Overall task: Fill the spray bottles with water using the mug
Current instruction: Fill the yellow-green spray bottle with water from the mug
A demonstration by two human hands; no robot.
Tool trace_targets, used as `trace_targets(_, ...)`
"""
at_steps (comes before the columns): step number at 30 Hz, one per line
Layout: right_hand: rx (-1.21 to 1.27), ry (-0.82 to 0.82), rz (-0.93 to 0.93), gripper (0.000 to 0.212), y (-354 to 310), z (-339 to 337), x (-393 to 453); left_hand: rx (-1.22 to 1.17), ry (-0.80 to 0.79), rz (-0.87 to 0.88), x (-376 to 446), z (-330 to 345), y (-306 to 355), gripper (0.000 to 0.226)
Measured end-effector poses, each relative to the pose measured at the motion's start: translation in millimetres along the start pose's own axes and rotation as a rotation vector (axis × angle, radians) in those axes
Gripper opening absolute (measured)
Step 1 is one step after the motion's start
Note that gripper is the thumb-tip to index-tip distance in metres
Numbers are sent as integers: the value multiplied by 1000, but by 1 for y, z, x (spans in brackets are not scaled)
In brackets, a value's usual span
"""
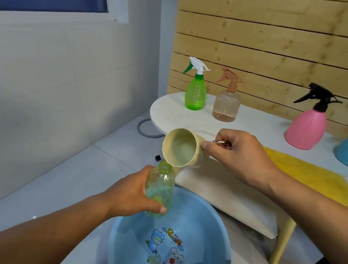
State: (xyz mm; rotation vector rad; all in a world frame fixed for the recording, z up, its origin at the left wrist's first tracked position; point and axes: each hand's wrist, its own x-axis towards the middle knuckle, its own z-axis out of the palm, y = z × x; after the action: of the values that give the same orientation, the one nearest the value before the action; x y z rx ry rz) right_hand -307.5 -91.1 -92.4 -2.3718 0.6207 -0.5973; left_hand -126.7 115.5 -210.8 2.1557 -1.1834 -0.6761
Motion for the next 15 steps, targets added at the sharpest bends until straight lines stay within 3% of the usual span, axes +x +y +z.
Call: trace_targets(15, -115, 51, -46, 40, -5, -1, -2, 92, 40, -13, 4, 3, 6, 88)
